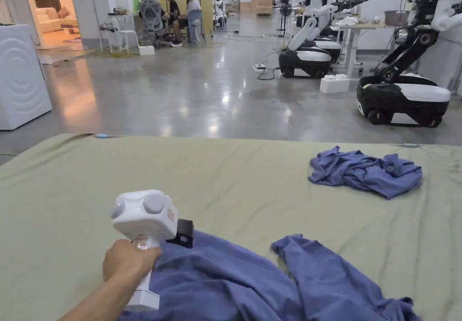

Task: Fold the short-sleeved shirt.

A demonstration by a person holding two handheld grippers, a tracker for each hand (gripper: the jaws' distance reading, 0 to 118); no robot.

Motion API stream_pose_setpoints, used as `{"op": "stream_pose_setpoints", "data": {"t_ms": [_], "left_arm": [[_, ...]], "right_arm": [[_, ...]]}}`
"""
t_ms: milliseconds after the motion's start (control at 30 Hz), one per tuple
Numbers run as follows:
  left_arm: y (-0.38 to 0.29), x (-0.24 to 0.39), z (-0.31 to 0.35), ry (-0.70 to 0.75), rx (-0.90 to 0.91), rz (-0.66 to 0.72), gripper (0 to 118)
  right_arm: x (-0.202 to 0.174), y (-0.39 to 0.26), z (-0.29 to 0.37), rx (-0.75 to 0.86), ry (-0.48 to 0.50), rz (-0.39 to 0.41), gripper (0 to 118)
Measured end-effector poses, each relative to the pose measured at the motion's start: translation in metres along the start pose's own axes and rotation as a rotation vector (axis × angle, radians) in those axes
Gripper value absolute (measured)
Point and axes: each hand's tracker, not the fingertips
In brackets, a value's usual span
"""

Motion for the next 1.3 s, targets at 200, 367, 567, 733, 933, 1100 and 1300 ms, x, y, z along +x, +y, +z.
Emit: {"op": "stream_pose_setpoints", "data": {"t_ms": [200, 367, 567, 733, 933, 1100, 1300], "left_arm": [[-0.008, 0.007, -0.023, 0.029, -0.003, -0.142, 88], [-0.011, 0.012, 0.006, -0.007, 0.068, -0.164, 0], [-0.071, 0.027, 0.080, -0.131, 0.261, -0.230, 0], [-0.100, 0.020, 0.130, -0.234, 0.279, -0.178, 0], [-0.113, 0.007, 0.142, -0.225, 0.282, -0.188, 0], [-0.105, -0.004, 0.156, -0.223, 0.312, -0.169, 0], [-0.099, -0.016, 0.211, -0.266, 0.432, -0.131, 0]], "right_arm": [[0.017, 0.006, -0.022, -0.044, -0.011, -0.032, 4], [0.026, 0.033, -0.054, -0.041, 0.002, -0.006, 4], [0.044, 0.135, -0.218, -0.160, -0.029, 0.045, 114], [0.080, 0.139, -0.405, -0.616, -0.230, 0.070, 91], [0.078, 0.117, -0.398, -0.667, -0.241, 0.127, 48], [0.069, 0.135, -0.343, -0.567, -0.128, 0.043, 4], [0.043, 0.192, -0.263, -0.249, -0.136, 0.156, 4]]}}
